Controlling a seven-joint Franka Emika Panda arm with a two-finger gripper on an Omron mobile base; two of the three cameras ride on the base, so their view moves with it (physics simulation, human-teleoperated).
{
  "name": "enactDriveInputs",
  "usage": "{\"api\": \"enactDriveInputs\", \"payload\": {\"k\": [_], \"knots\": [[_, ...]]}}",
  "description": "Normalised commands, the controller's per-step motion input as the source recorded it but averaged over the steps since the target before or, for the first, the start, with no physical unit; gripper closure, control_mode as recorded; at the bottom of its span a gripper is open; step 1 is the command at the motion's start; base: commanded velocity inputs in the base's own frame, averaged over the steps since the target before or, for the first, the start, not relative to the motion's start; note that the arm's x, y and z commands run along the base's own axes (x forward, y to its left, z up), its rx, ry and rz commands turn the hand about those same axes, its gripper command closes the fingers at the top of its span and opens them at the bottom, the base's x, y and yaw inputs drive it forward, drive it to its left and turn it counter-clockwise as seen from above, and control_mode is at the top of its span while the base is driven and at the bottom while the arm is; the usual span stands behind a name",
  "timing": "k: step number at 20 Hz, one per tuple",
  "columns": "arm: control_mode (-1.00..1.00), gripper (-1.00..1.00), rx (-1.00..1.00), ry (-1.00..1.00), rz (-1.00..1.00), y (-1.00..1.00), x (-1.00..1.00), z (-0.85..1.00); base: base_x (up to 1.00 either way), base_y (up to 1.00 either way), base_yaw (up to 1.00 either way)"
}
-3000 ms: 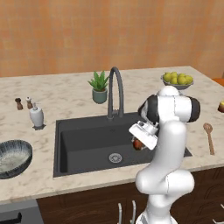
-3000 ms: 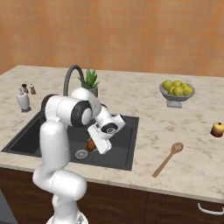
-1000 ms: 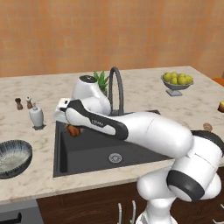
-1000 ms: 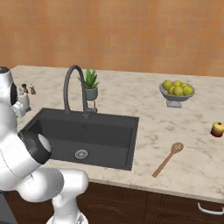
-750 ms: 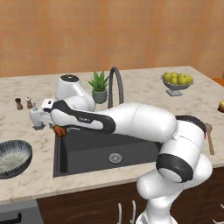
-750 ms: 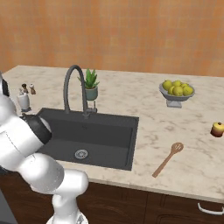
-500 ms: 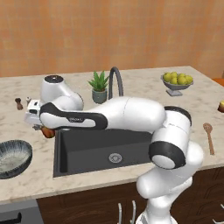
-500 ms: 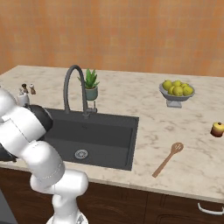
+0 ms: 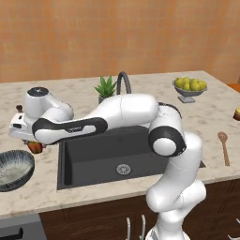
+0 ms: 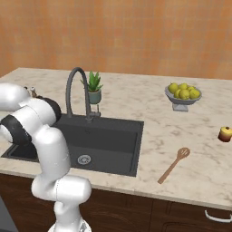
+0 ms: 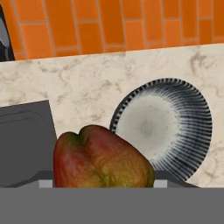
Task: Pick the bell pepper from the sink and place it in the bowl. Then pick the bowl and place it in the microwave. Then close the microwave door and press the start button.
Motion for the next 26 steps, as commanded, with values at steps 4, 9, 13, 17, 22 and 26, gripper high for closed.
{"api": "enactDriveInputs", "payload": {"k": [4, 9, 13, 17, 22, 26], "knots": [[-1.0, 1.0, 0.0, 0.0, 0.0, 0.28, 0.06, -0.28, 0.0, 0.0, 0.0], [-1.0, 1.0, 0.0, 0.0, 0.0, 0.25, 0.01, -0.17, 0.0, 0.0, 0.0], [-1.0, 1.0, 0.0, 0.0, 0.0, 0.0, 0.0, -0.48, 0.0, 0.0, 0.0], [-1.0, 1.0, 0.0, 0.0, 0.0, 0.01, 0.03, -0.38, 0.0, 0.0, 0.0], [-1.0, 1.0, 0.0, 0.0, 0.0, 0.0, 0.0, -0.37, 0.0, 0.0, 0.0], [-1.0, 1.0, 0.0, 0.0, 0.0, 0.0, 0.01, -0.31, 0.0, 0.0, 0.0]]}}
